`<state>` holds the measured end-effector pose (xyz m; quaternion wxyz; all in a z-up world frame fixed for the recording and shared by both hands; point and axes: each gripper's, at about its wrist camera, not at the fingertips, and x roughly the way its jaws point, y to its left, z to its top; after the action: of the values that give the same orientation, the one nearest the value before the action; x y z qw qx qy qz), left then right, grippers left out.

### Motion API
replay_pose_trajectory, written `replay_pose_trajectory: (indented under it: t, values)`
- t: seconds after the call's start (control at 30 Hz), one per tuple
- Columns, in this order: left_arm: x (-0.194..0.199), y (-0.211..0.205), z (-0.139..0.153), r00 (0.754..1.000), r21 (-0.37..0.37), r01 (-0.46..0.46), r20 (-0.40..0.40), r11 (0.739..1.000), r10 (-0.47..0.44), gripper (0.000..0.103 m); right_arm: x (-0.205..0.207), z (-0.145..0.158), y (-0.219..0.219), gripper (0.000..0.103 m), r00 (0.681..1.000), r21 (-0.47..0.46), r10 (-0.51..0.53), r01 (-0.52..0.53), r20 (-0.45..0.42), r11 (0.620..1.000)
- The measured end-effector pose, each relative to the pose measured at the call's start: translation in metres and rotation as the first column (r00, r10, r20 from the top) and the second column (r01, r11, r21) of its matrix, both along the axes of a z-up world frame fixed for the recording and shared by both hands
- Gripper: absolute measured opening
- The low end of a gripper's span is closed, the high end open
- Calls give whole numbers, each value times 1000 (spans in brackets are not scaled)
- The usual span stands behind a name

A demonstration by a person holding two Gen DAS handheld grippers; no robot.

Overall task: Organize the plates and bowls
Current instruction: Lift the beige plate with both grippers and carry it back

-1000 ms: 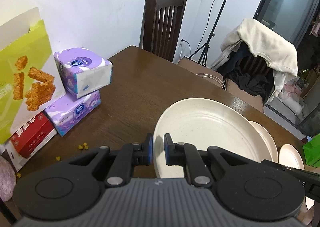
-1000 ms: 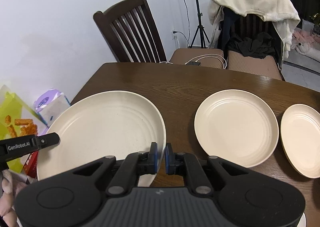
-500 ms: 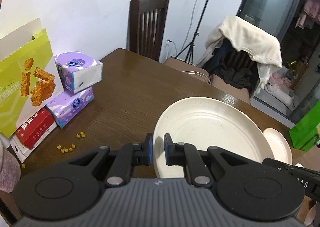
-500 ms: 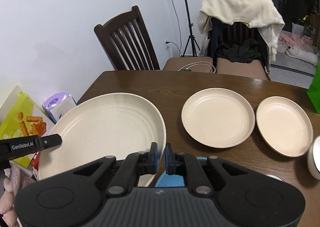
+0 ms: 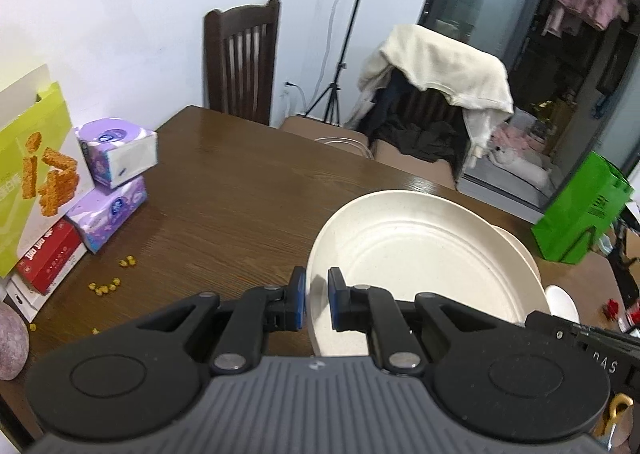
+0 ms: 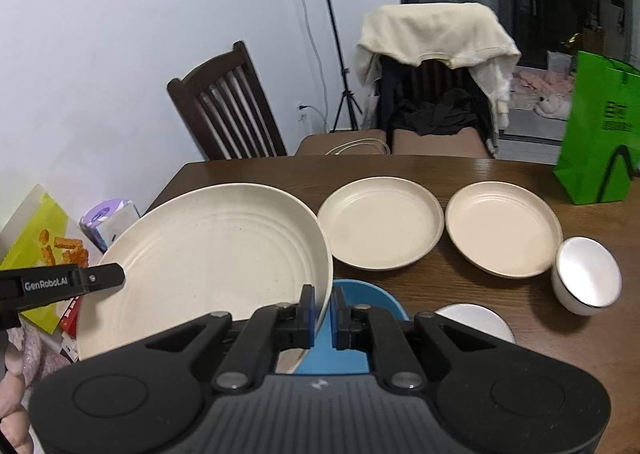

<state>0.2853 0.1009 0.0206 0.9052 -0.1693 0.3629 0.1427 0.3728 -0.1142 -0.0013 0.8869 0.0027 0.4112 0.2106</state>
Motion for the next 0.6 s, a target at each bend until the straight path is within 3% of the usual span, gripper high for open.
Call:
replay_pose_trajectory:
  t: [0.6]
  values:
    - [-27,-72,-3,988,-10,154,-9,988,-154,12,-60,14,-79,7,991,-24,-127,128,37,992]
